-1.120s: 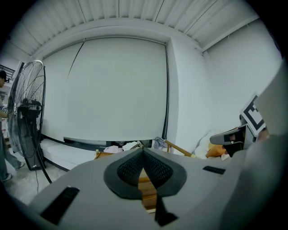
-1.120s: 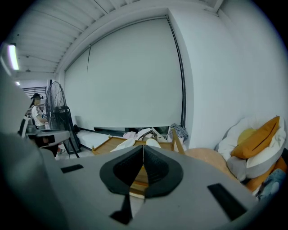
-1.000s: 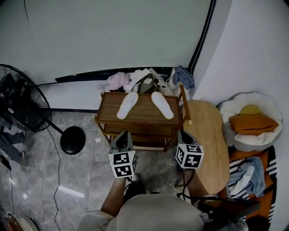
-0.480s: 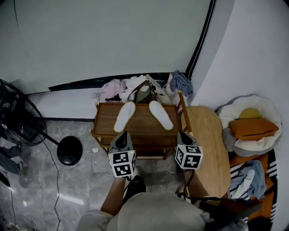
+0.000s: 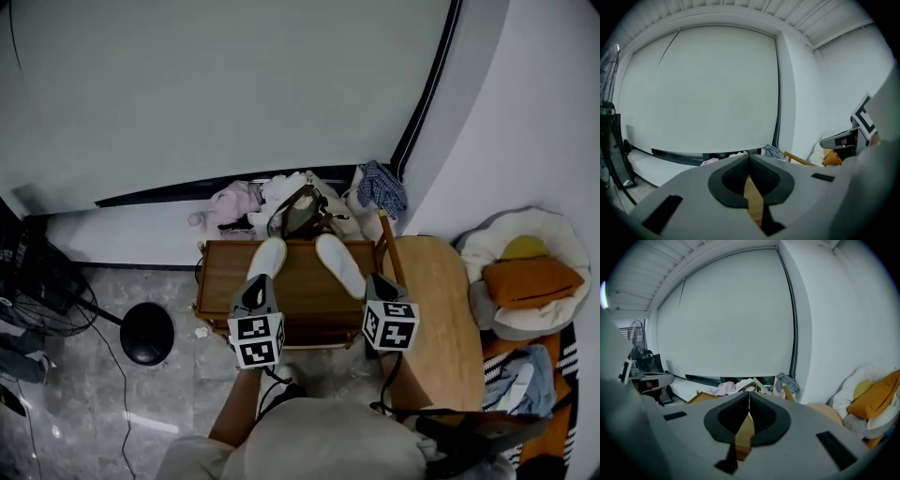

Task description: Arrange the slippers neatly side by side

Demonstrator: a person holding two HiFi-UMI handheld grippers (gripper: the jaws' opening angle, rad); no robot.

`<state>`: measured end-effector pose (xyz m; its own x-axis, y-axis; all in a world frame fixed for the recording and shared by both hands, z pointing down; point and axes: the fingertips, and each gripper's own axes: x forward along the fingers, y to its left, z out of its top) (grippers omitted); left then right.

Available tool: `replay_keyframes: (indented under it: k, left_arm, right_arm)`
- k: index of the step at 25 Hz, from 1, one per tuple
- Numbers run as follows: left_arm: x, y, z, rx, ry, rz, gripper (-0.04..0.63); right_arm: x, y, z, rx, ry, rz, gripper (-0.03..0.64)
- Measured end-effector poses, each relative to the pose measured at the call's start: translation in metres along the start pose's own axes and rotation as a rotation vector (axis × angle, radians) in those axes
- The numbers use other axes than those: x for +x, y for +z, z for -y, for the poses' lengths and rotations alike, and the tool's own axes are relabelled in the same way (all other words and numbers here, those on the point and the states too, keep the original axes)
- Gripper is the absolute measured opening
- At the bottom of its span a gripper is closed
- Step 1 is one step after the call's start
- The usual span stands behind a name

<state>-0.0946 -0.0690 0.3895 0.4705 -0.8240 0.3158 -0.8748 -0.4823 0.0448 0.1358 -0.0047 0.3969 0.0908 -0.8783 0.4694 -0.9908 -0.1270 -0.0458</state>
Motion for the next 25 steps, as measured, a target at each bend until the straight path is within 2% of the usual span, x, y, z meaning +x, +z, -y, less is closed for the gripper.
replay_keyframes:
  k: [12,18,25]
  left_arm:
    - [0.069,0.019,-0.053,-0.009,-0.015,-0.011,0.015]
    - [0.089,0.007,-0.068,-0.020,-0.020,-0.053,0.015]
    - [0.094,-0.011,-0.064,-0.046,-0.012,-0.110,0.015]
  right_arm:
    - [0.072,0.041,-0.005,-0.020,-0.050,0.001,0.034]
    - [0.089,0.030,0.007,-0.010,-0.089,-0.046,0.034]
    - [0.110,0.023,0.011,-0.014,-0.052,-0.087,0.034]
